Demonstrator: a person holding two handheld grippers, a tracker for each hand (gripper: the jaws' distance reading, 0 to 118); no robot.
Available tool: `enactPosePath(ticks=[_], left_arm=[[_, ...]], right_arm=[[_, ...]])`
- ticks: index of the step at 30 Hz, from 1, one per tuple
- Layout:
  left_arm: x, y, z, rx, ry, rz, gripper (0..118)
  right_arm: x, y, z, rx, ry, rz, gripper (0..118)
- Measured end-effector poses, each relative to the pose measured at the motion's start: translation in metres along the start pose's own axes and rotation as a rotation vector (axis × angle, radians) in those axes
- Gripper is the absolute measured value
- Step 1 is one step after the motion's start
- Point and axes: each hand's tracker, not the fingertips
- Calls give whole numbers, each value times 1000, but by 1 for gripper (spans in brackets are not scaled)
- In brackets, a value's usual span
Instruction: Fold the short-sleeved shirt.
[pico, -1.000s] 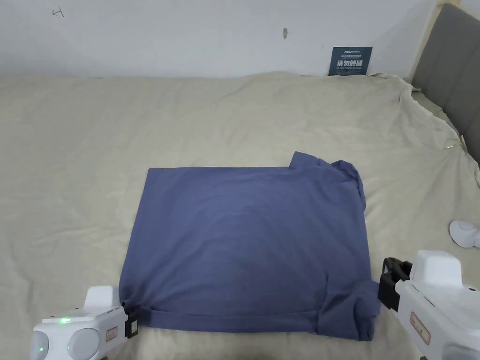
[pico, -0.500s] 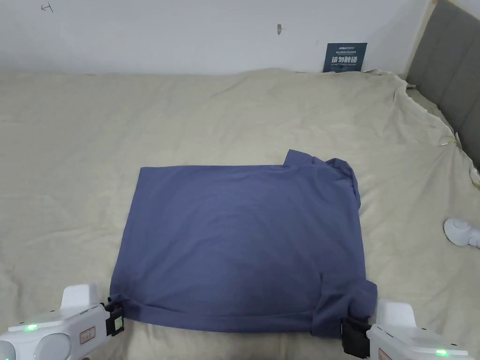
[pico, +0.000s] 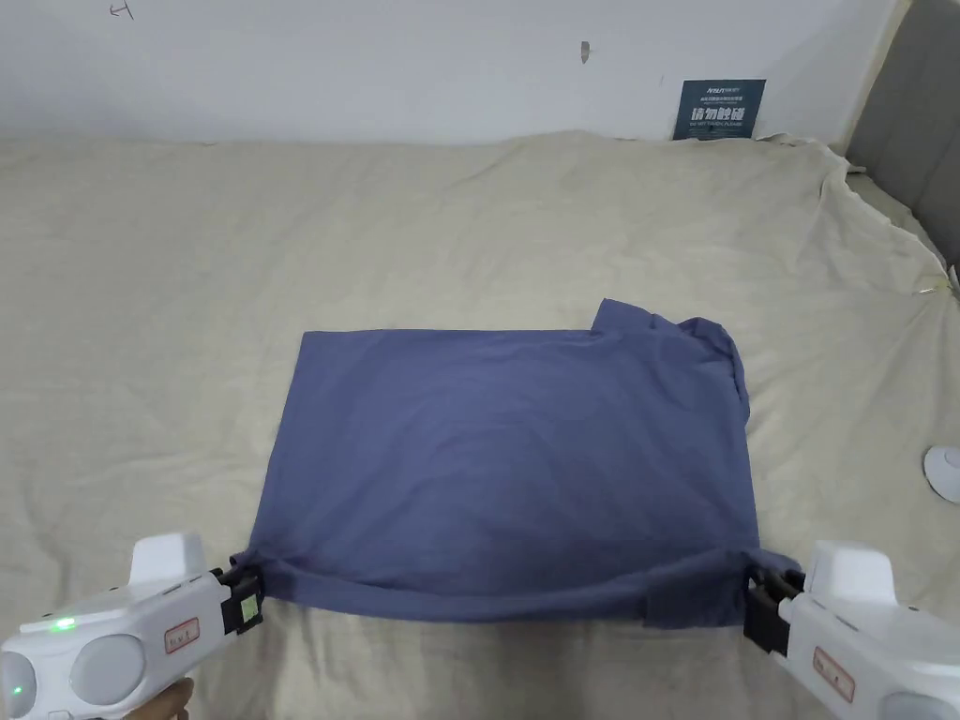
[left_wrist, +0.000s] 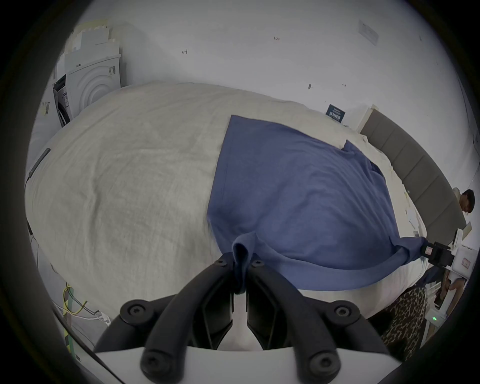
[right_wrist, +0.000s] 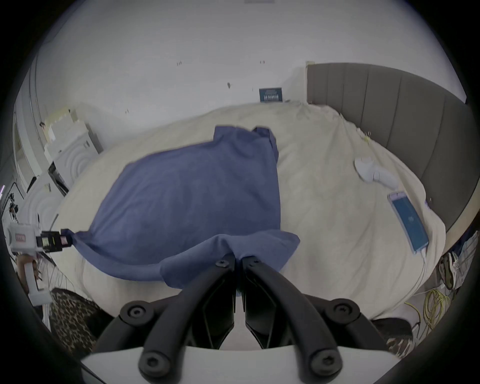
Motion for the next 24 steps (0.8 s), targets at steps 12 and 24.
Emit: enactPosePath(ticks=[12, 24], left_arm=[[12, 72, -60, -7, 37, -18, 6], [25, 96, -163, -154, 109, -119, 5]], right_arm=[[0, 72, -76, -13, -42, 34, 2], [12, 77, -176, -172, -124, 13, 2]])
